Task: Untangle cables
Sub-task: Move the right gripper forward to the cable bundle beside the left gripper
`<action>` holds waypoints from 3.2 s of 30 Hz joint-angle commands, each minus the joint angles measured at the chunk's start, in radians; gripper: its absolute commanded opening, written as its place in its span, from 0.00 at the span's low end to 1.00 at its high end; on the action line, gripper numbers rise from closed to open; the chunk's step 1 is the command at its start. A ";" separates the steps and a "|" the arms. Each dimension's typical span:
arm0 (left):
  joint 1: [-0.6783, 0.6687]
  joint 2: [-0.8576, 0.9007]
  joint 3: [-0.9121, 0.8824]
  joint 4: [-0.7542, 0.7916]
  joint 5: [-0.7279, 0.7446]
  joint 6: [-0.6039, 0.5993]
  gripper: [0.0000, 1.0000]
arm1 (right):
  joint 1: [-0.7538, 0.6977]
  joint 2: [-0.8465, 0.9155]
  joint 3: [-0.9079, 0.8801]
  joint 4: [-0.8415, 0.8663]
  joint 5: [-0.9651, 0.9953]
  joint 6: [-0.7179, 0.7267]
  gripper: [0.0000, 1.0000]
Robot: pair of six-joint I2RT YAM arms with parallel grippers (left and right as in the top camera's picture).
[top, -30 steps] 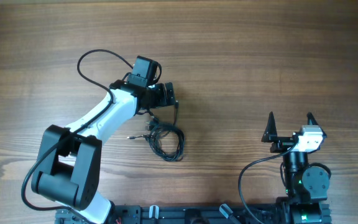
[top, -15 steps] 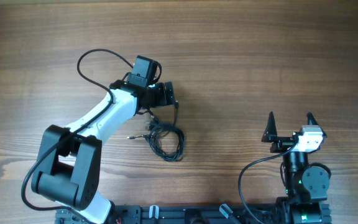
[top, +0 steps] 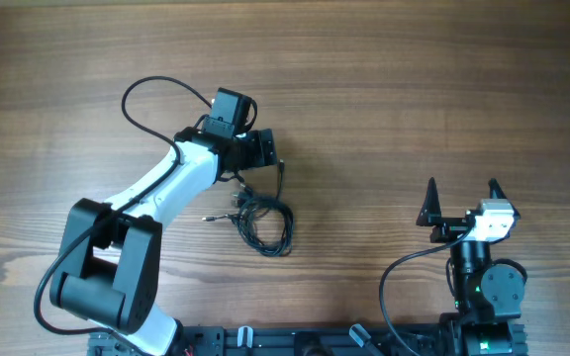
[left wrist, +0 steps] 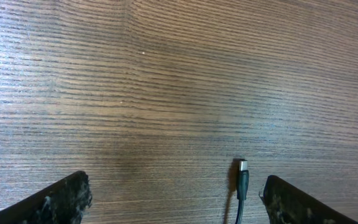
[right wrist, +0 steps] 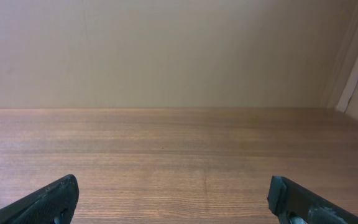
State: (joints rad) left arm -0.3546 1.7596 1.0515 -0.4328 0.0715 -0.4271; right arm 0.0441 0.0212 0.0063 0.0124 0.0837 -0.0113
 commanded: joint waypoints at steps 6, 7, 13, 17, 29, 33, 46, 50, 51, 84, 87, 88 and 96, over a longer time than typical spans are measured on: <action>0.000 -0.017 -0.005 -0.001 0.013 0.001 0.31 | -0.004 -0.005 -0.001 0.019 0.006 0.038 1.00; 0.005 -0.025 -0.003 -0.001 0.024 0.001 0.30 | -0.004 -0.004 -0.001 0.000 0.006 0.038 1.00; 0.064 -0.111 0.009 -0.024 0.051 -0.001 0.20 | -0.004 -0.002 -0.001 -0.005 -0.148 0.312 1.00; 0.071 -0.088 0.009 -0.180 0.051 -0.007 0.22 | -0.004 -0.001 0.022 0.002 -0.359 0.328 1.00; 0.058 -0.061 0.009 -0.313 0.322 0.187 0.39 | -0.004 0.615 0.649 -0.420 -0.532 0.302 1.00; 0.021 -0.061 0.006 -0.332 0.321 0.147 0.45 | -0.004 0.787 0.684 -0.411 -0.631 0.425 1.00; -0.130 -0.013 -0.066 -0.236 0.145 -0.118 0.50 | 0.025 1.158 0.653 -0.541 -0.871 0.455 0.40; -0.127 0.029 -0.066 -0.224 0.065 -0.162 0.50 | 0.108 1.228 0.652 -0.528 -0.870 0.429 0.41; -0.122 0.029 -0.066 -0.211 0.061 -0.162 0.51 | 0.131 1.235 0.652 -0.513 -0.864 0.430 0.42; -0.036 0.003 -0.011 -0.253 0.072 -0.686 0.58 | 0.389 1.241 0.652 -0.232 -0.696 0.460 0.51; -0.037 0.040 -0.011 -0.237 0.074 -0.686 0.56 | 0.427 1.241 0.652 -0.237 -0.671 0.465 0.48; -0.037 0.050 -0.011 -0.237 0.079 -0.686 0.56 | 0.442 1.241 0.652 -0.237 -0.647 0.488 0.45; -0.036 0.090 -0.011 -0.222 0.083 -0.684 0.27 | 0.599 1.279 0.652 -0.222 -0.360 0.597 0.42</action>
State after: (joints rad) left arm -0.3901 1.8091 1.0485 -0.6708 0.1684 -1.1053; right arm 0.6090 1.2636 0.6613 -0.2218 -0.4164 0.5175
